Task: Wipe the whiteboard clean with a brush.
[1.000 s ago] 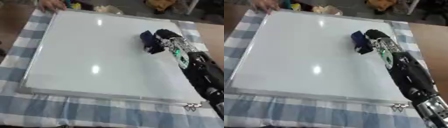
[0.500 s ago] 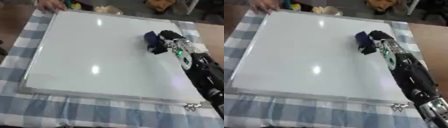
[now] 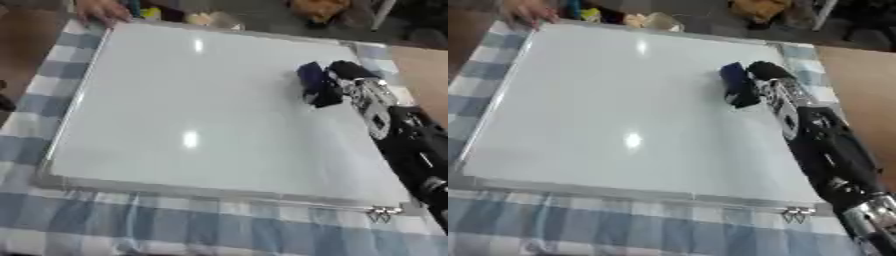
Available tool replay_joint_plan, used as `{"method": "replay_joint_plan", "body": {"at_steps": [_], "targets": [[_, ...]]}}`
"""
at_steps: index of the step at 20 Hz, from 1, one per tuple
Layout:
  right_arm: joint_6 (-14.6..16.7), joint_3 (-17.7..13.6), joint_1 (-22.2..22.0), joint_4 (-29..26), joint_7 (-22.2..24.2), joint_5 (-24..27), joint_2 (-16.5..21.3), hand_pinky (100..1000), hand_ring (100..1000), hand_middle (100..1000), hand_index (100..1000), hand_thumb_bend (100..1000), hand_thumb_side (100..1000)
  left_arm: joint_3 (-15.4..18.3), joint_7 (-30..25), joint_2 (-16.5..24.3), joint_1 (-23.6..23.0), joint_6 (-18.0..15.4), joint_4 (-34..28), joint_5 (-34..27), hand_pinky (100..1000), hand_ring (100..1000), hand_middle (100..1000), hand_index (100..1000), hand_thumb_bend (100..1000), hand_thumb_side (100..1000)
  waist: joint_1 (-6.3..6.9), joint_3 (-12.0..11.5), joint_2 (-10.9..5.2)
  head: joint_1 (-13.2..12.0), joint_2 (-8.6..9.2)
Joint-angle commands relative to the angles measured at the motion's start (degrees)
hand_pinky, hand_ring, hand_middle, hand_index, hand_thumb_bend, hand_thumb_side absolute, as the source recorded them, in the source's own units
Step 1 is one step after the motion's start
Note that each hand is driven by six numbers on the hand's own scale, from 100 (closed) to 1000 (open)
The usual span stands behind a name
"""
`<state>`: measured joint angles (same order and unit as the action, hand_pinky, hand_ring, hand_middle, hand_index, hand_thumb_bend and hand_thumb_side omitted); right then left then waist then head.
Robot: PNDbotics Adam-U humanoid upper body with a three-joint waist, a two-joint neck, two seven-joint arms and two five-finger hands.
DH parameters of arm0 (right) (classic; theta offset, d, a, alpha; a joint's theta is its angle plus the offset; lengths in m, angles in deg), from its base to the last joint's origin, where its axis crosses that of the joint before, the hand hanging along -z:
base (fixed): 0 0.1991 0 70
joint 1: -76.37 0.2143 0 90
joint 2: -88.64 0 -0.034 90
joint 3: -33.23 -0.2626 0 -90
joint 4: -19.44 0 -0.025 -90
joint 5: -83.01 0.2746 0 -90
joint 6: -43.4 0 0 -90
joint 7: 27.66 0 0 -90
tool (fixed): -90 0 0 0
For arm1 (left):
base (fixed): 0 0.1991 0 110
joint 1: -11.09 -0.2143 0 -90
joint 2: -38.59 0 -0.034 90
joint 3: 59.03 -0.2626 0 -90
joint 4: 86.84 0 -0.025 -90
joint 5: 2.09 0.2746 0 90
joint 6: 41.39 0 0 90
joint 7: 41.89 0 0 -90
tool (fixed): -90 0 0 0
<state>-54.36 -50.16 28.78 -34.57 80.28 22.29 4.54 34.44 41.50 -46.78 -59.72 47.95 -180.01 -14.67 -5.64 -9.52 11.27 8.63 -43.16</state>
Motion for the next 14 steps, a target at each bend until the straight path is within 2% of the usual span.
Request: {"method": "replay_joint_plan", "body": {"at_steps": [1,8,14], "targets": [[-0.68,-0.65,0.09,0.84,-0.18,0.58,2.26,606,583,529,398,123,518,0.69,-0.08,1.05,0.61,-0.19,-1.26,0.05,553,486,558,684,670,949,0.51,0.12,-0.69,-0.18,0.18],[-0.82,-0.64,0.05,1.02,-0.38,0.86,2.33,606,583,529,398,123,518,0.69,-0.1,1.05,0.61,-0.2,-1.27,0.05,553,486,558,684,670,949,0.5,0.12,-0.69,-0.19,0.17],[-2.49,-1.83,-0.46,2.38,-1.01,1.79,3.24,604,582,528,405,121,519,0.76,-0.05,1.13,0.51,-0.18,-1.24,0.07,553,484,558,684,671,949,0.38,0.21,-0.7,-0.24,0.14]]}}
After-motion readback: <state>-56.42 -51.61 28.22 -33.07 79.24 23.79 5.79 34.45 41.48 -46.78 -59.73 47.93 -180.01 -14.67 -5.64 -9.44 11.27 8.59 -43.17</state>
